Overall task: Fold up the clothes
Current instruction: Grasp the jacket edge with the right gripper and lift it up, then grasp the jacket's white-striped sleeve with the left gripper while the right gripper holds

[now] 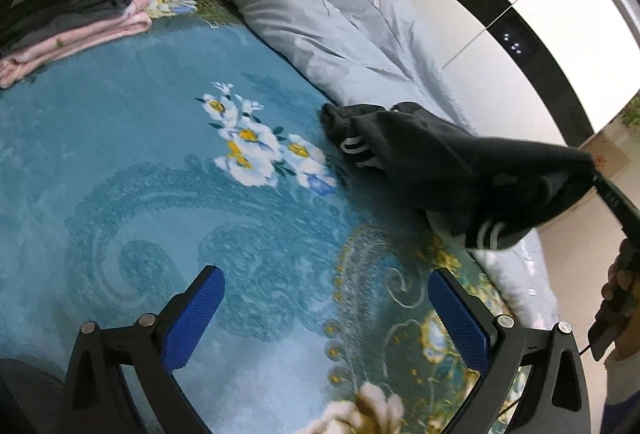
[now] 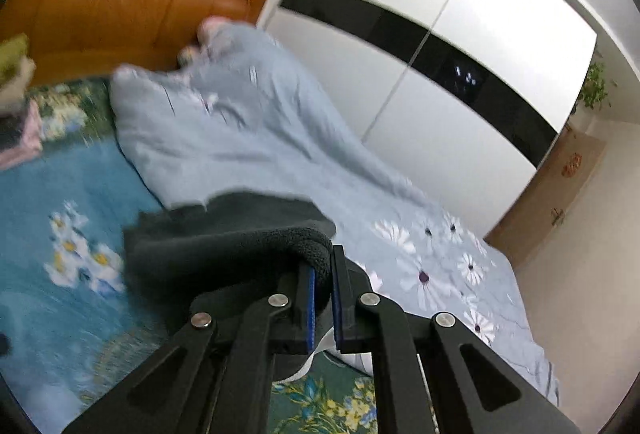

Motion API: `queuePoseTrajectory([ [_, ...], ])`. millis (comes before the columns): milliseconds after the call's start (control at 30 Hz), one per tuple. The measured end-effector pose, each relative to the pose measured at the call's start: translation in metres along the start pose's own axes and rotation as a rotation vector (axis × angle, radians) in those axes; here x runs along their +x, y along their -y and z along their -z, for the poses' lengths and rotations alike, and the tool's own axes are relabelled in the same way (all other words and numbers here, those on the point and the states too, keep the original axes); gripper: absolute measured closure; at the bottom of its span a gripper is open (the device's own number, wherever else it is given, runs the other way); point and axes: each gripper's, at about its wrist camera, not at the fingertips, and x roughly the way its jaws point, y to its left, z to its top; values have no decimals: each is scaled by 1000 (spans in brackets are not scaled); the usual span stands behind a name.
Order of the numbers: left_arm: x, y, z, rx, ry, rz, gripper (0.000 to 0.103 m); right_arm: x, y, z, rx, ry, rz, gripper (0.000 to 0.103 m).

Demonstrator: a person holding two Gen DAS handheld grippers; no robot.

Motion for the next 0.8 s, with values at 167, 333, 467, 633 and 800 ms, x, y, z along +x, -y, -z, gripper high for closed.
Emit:
queuePoseTrajectory([
  [167,-15,1,1,-3,-2,53,0,-57,-2,-18,35,96,-53,97],
  [333,-30,1,3,-29,-14,136,0,-109,-9,-24,41,194,-103,97],
  [467,-49,1,0,-71,-10,225,0,-159,-8,-37,45,277,-174,97],
  [633,-80,1,-11,-117,14,331,0,-214,5,-52,84,381,-252,97],
  [800,-90,0,-11,-135,-4,387,0,-181,3,-42,95,255,-304,96],
])
